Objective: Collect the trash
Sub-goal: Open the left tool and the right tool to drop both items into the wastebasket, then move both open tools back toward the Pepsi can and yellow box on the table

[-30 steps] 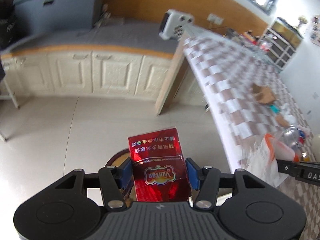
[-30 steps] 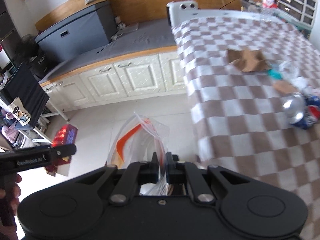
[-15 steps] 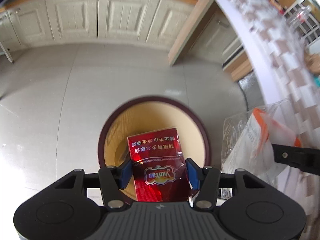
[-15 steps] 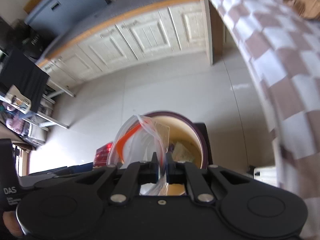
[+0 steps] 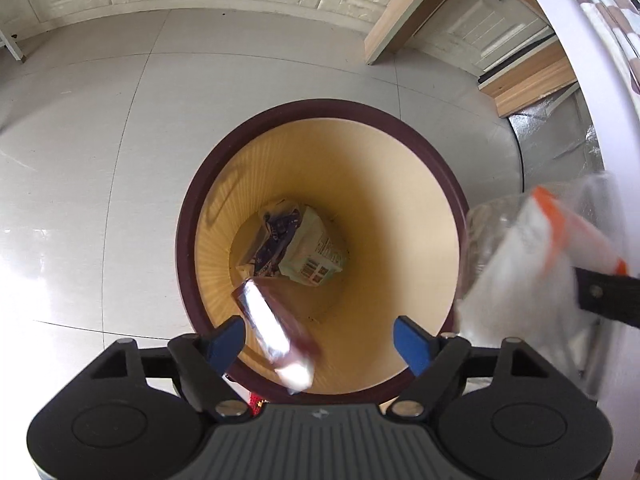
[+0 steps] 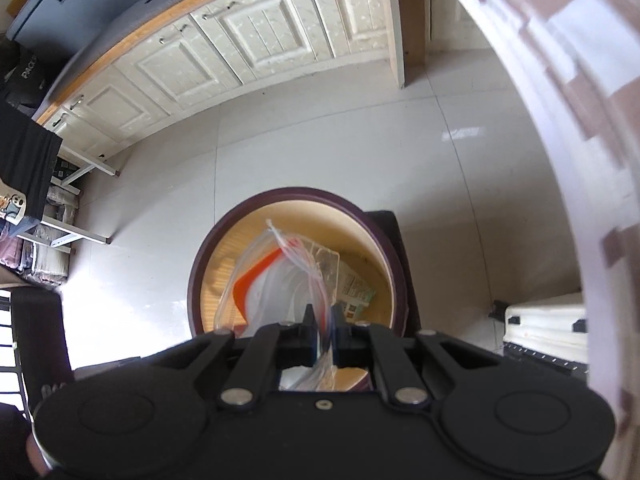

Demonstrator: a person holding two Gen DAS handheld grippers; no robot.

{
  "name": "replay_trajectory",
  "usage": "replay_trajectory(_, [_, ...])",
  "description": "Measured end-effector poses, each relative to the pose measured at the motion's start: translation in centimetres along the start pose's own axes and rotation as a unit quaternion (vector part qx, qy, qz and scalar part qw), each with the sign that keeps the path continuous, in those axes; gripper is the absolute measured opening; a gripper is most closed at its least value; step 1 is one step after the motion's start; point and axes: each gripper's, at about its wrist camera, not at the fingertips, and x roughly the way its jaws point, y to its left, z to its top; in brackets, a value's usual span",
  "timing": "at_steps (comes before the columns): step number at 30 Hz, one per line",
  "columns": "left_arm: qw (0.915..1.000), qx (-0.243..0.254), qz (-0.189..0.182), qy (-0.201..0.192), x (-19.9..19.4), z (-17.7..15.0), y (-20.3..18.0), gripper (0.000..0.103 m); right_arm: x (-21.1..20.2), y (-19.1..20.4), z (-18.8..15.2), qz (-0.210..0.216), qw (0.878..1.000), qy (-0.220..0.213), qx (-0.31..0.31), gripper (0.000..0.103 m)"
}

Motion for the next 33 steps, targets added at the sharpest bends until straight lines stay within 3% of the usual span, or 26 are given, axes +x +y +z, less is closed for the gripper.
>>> replay_trajectory(5, [0.9999, 0.004, 0.015, -0.002, -0.2, 0.0, 0.6, 0.081, 3.2, -0.2, 0.0, 0.003, 1.000, 0.018, 0.023, 0.008])
replay_trajectory(9, [0.9997, 0.002, 0.024, -0.003, -0.5, -0.2, 1.3, 0.081, 5.6, 0.1, -0.4, -0.008, 0.999, 0.039, 0.022, 0.025])
replay_trajectory(19, [0.9994, 0.002, 0.034, -0.002, -0.7, -0.8, 1.4, 0.082, 5.8, 0.1, -1.7, -0.017, 0.998, 0.058, -0.013, 0.025])
replay_trajectory(24, [0.9990, 0.007, 0.043, -0.009, -0.5, -0.1, 0.4, 0.089, 5.3, -0.3, -2.0, -0.020, 0.998, 0.048, -0.034, 0.027])
replay_trajectory(33, [0.9977, 0.006, 0.065, -0.018, -0.9, -0.2, 1.2, 0.102, 4.6, -1.2, -2.6, -0.026, 0.997, 0.041, -0.054, 0.056])
